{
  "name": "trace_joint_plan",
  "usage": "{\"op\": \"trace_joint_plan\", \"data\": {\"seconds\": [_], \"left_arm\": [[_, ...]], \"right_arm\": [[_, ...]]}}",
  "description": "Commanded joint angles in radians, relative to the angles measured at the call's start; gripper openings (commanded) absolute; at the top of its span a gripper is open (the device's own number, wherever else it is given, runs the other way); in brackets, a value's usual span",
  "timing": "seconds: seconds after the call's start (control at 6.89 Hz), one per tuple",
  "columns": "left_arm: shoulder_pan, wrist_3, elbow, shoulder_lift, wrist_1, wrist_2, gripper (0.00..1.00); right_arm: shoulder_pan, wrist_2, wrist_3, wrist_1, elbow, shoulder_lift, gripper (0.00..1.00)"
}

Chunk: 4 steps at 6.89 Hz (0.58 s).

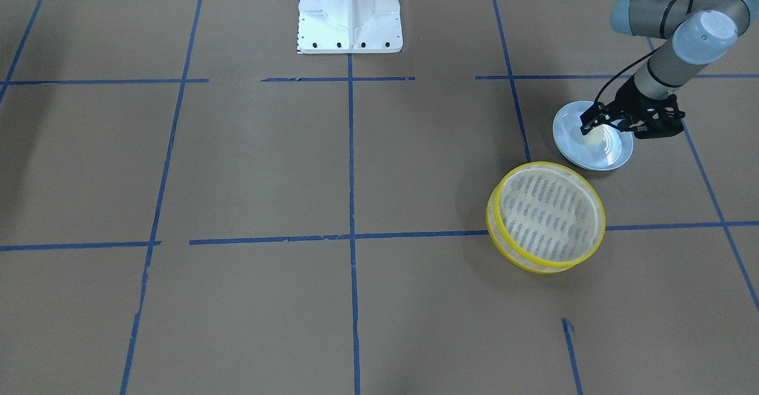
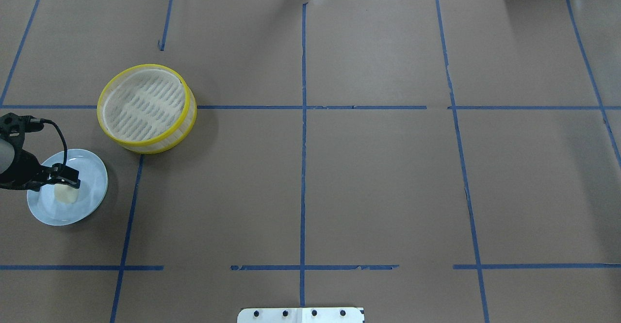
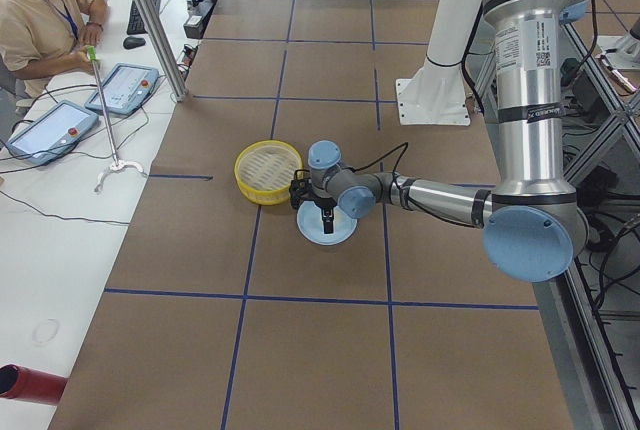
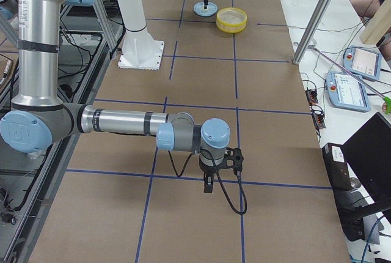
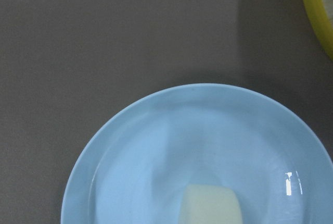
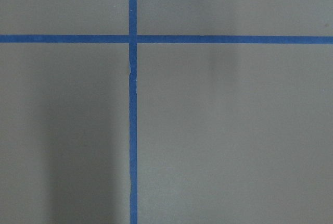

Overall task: Place bun in steamer
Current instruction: 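Lower the left gripper over the white bun on the blue plate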

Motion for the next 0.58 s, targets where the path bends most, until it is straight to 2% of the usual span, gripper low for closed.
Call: {"op": "trace_joint_plan", "data": {"seconds": [0.0,0.44], "left_arm": [[0.027,-0.003,-0.002,-0.001,0.020,0.027,0.96],[0.025,-0.001,-0.011,-0.002,0.020,0.027,0.64]], "right_arm": [[0.000,0.000,0.000,0.000,0.000,0.000,1.00],[0.000,0.000,0.000,0.000,0.000,0.000,1.00]]}}
